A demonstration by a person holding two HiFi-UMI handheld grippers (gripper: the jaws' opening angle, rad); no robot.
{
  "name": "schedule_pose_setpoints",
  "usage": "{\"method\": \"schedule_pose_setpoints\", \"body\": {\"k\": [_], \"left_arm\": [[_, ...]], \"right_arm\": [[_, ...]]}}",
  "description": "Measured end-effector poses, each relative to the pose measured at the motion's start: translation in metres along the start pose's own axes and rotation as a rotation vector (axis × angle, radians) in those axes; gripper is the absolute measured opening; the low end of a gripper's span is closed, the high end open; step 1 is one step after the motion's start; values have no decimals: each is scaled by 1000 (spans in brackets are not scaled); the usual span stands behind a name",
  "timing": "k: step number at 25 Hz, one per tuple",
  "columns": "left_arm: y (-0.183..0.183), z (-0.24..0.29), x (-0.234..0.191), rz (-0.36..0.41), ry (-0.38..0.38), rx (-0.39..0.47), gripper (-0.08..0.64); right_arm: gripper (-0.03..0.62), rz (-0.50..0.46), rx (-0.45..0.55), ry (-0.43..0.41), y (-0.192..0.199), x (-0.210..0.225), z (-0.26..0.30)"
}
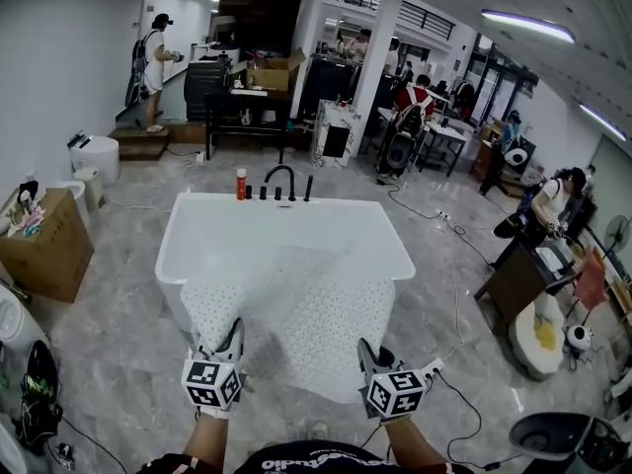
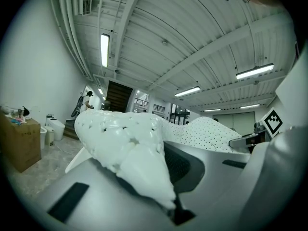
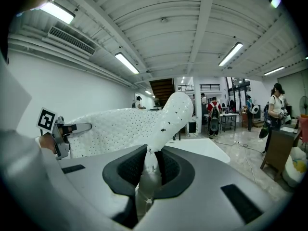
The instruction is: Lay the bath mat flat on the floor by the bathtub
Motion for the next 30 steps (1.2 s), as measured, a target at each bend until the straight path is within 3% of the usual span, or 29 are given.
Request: {"method": "schedule_pose_setpoints", "body": {"k": [16,30], "left_arm": [[18,24,-2,-45,35,-26,28],[14,61,5,-22,50,-43,28]], "right_arm": [[49,0,-32,36,10,14,7],[49,28,-25,49,7,46,25]]}}
Point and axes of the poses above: the fingertips, and each gripper's own axes: z forward along the fingers, x to its right, y out of its underside, the point moved 3 cm from there along -z, backward along the fingers
